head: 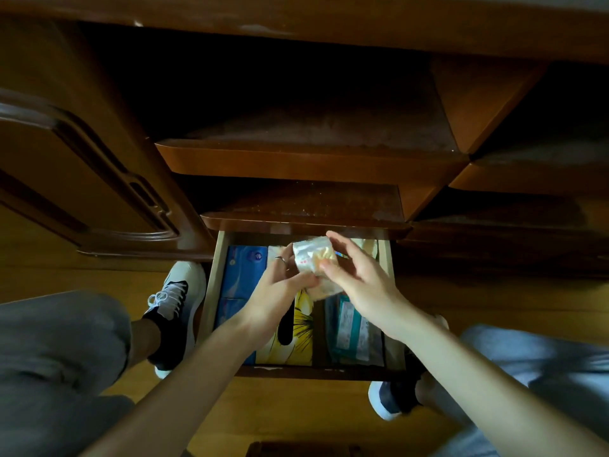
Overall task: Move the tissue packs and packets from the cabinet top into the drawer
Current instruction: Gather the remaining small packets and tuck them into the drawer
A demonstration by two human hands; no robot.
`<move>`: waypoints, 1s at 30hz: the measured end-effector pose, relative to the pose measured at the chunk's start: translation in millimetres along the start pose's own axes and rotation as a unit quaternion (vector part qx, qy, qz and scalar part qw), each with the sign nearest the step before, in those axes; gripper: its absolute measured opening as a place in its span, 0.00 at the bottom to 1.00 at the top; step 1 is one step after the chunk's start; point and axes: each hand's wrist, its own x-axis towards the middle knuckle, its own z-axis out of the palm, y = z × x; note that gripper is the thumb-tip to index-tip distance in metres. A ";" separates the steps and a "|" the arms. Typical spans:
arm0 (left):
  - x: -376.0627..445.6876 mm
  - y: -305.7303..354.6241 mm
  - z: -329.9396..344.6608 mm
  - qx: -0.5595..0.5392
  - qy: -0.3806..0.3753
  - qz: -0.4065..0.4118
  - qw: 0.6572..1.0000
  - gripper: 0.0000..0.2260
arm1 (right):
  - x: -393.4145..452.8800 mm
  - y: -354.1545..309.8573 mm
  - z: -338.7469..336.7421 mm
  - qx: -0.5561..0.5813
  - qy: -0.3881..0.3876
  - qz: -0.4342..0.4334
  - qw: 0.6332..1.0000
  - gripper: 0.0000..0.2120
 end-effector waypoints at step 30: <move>-5.9 6.5 8.3 -0.326 0.117 -0.070 0.935 0.18 | -0.6 20.1 41.2 -0.251 0.025 -0.190 0.949 0.34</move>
